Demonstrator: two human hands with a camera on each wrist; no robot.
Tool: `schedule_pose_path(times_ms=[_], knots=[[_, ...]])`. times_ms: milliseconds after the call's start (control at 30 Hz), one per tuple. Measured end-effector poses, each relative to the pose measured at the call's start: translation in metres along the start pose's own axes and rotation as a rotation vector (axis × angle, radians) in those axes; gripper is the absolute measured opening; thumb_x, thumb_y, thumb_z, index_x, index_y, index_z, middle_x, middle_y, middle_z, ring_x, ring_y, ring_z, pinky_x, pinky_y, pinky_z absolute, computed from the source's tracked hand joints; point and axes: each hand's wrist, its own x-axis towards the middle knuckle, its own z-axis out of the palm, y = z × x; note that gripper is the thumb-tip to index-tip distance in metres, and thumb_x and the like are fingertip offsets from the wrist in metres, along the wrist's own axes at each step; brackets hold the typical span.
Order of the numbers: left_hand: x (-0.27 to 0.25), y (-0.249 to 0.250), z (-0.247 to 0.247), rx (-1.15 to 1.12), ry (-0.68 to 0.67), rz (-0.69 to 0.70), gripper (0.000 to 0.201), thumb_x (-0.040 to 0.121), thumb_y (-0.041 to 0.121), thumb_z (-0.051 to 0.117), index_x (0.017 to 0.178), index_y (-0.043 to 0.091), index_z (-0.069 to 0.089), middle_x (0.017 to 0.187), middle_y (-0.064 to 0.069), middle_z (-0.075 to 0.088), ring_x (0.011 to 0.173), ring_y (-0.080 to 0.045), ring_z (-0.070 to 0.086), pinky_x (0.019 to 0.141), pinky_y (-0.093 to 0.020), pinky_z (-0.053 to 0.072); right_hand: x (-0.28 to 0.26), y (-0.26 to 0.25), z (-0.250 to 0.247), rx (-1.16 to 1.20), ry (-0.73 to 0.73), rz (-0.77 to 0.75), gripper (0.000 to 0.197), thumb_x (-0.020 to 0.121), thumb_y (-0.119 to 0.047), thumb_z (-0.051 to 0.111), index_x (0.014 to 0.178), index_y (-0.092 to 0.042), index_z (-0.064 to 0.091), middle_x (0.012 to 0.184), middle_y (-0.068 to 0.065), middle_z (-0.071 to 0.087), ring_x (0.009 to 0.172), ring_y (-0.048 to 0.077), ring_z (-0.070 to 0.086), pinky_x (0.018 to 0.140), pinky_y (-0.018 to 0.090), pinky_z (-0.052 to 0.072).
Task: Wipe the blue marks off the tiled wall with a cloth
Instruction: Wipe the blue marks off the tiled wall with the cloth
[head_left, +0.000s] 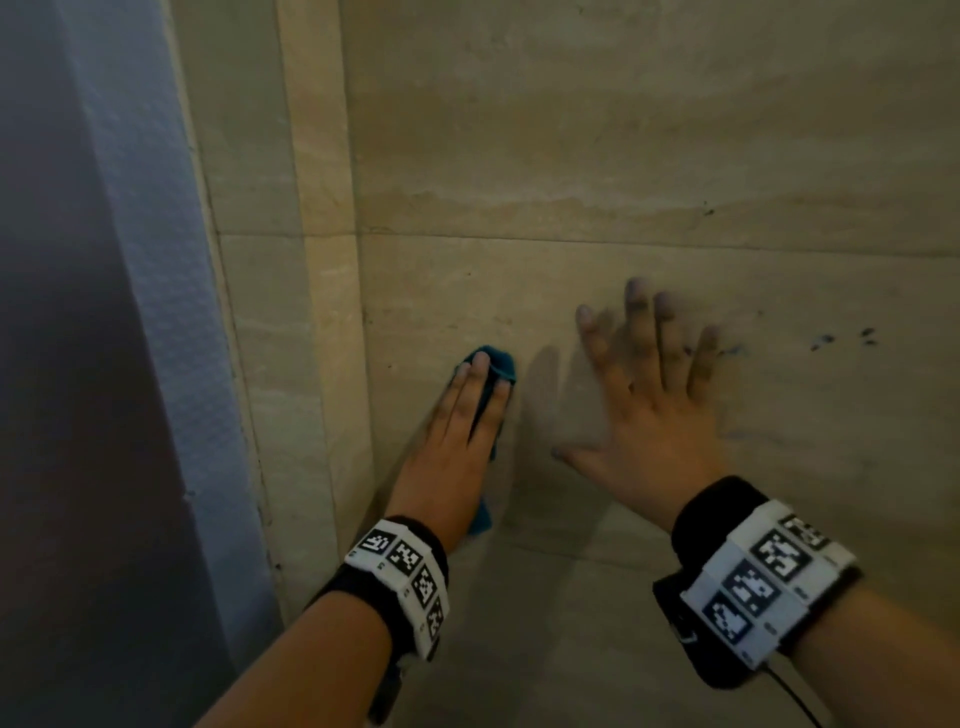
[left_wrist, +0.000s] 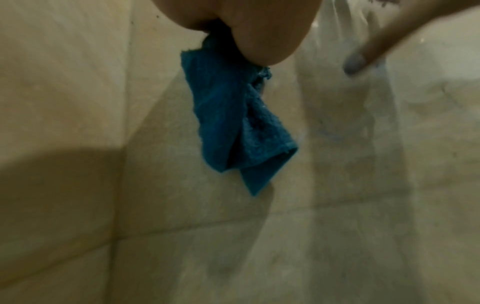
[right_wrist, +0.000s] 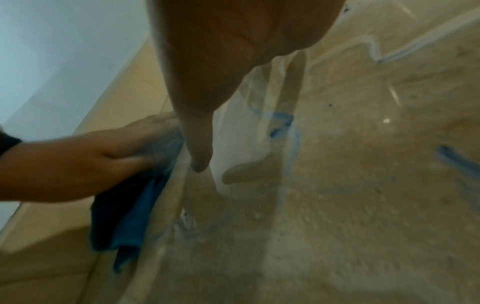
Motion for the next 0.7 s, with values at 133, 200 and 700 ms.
schedule_pose_path(times_ms=[133, 200, 700], knots=[[0.008, -0.002, -0.012, -0.037, 0.0, -0.09, 0.115, 0.074, -0.009, 0.066, 0.149, 0.022, -0.016, 0.156, -0.006, -0.027, 0.142, -0.015, -0.023, 0.113, -0.034, 0.006, -0.018, -0.005, 0.01, -0.013, -0.057, 0.002, 0.137, 0.043, -0.062, 0.083, 0.152, -0.02, 0.013, 0.158, 0.017, -0.001, 0.145, 0.034, -0.006, 0.112, 0.059, -0.003], [0.017, -0.002, -0.013, -0.063, 0.007, -0.102, 0.1, 0.088, -0.004, 0.049, 0.138, 0.025, -0.032, 0.143, 0.002, -0.046, 0.132, -0.01, -0.041, 0.113, -0.027, -0.011, -0.019, -0.003, 0.013, -0.02, -0.078, 0.004, 0.139, 0.041, -0.062, 0.084, 0.152, -0.02, 0.012, 0.158, 0.015, -0.004, 0.145, 0.036, -0.005, 0.111, 0.062, -0.002], [-0.029, -0.013, 0.043, 0.138, 0.135, 0.302, 0.085, 0.074, 0.001, 0.043, 0.15, 0.01, 0.005, 0.159, -0.008, -0.011, 0.147, -0.023, -0.011, 0.119, -0.035, 0.0, -0.017, -0.003, 0.023, -0.027, -0.131, 0.019, 0.142, 0.045, -0.062, 0.082, 0.152, -0.023, -0.002, 0.156, 0.009, -0.015, 0.142, 0.032, -0.021, 0.11, 0.061, -0.01]])
